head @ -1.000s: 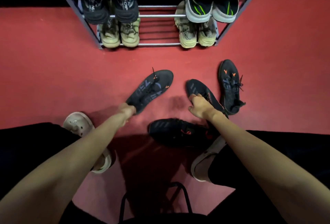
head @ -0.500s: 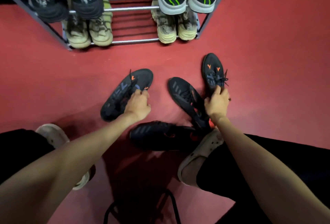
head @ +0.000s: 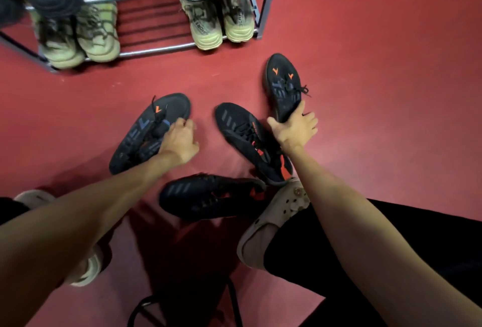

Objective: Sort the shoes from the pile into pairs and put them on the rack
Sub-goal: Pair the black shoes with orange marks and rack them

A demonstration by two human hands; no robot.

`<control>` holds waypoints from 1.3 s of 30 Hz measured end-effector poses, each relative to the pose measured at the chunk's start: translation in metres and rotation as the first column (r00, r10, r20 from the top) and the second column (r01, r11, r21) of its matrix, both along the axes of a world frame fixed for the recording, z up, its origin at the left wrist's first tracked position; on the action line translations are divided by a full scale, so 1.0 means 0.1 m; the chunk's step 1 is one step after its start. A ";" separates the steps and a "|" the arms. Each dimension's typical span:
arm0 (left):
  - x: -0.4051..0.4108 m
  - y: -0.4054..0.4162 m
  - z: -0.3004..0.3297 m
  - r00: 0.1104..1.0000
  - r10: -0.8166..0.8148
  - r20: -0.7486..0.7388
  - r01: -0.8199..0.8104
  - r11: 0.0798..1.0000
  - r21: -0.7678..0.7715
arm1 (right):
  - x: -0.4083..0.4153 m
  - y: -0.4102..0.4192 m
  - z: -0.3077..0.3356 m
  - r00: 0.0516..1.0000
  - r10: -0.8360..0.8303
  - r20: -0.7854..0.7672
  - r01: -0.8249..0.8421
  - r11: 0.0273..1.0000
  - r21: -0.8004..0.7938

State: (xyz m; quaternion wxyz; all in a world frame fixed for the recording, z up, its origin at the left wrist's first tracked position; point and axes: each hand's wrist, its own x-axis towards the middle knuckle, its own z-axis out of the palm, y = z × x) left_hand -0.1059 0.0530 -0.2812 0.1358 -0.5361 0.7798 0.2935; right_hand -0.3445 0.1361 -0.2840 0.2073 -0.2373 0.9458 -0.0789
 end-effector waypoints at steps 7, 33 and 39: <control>0.71 -0.23 0.05 0.935 0.352 0.050 -0.337 0.922 -0.190 | 0.83 -0.09 0.32 0.974 0.226 -0.010 -0.225 0.966 -0.127; 1.40 0.03 0.03 0.690 0.721 0.056 -0.650 0.584 0.486 | 1.83 0.11 0.83 0.940 0.327 0.099 -0.316 0.942 -0.111; 1.22 0.05 0.62 0.557 0.824 -0.104 -0.630 0.502 0.593 | 1.77 0.18 1.21 0.944 0.326 0.053 -0.314 0.934 -0.169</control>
